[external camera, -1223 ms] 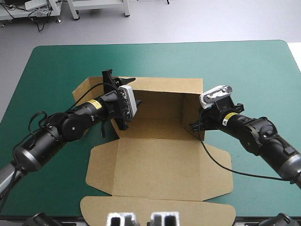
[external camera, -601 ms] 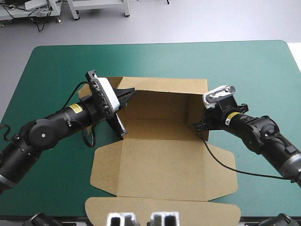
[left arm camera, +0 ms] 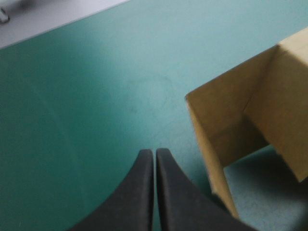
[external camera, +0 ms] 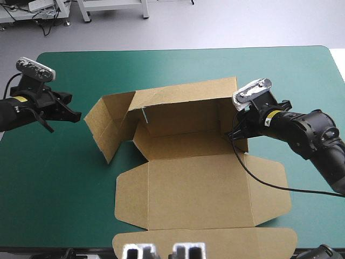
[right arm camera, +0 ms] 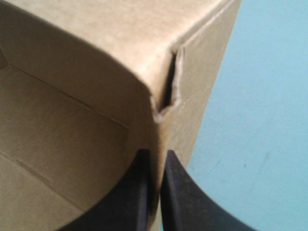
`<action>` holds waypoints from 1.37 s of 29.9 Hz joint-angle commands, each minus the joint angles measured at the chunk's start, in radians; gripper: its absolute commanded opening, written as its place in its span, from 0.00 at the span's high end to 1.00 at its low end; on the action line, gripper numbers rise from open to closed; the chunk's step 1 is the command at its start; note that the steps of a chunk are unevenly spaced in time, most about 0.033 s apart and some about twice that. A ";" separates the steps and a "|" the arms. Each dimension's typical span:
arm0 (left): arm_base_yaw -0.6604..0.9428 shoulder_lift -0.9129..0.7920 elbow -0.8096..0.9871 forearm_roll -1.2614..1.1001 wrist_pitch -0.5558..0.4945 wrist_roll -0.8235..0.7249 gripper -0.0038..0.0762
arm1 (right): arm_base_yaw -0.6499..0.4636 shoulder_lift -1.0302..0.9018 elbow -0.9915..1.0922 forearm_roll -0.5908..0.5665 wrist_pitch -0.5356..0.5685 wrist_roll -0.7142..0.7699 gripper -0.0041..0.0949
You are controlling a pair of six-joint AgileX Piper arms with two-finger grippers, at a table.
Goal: Fold the box
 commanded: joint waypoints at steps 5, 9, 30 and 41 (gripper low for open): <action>0.096 -0.020 -0.033 -0.024 0.150 -0.034 0.94 | -0.083 0.012 -0.173 0.048 0.263 -0.037 0.98; 0.096 -0.020 -0.033 -0.064 0.183 -0.034 0.94 | -0.151 0.098 -0.259 0.122 0.385 -0.103 0.98; 0.096 -0.020 -0.033 -0.067 0.208 -0.041 0.96 | -0.218 0.754 -0.734 0.193 0.474 -0.091 0.92; 0.096 -0.020 -0.033 -0.068 0.199 -0.041 0.96 | -0.218 0.710 -0.839 0.197 0.474 -0.020 0.17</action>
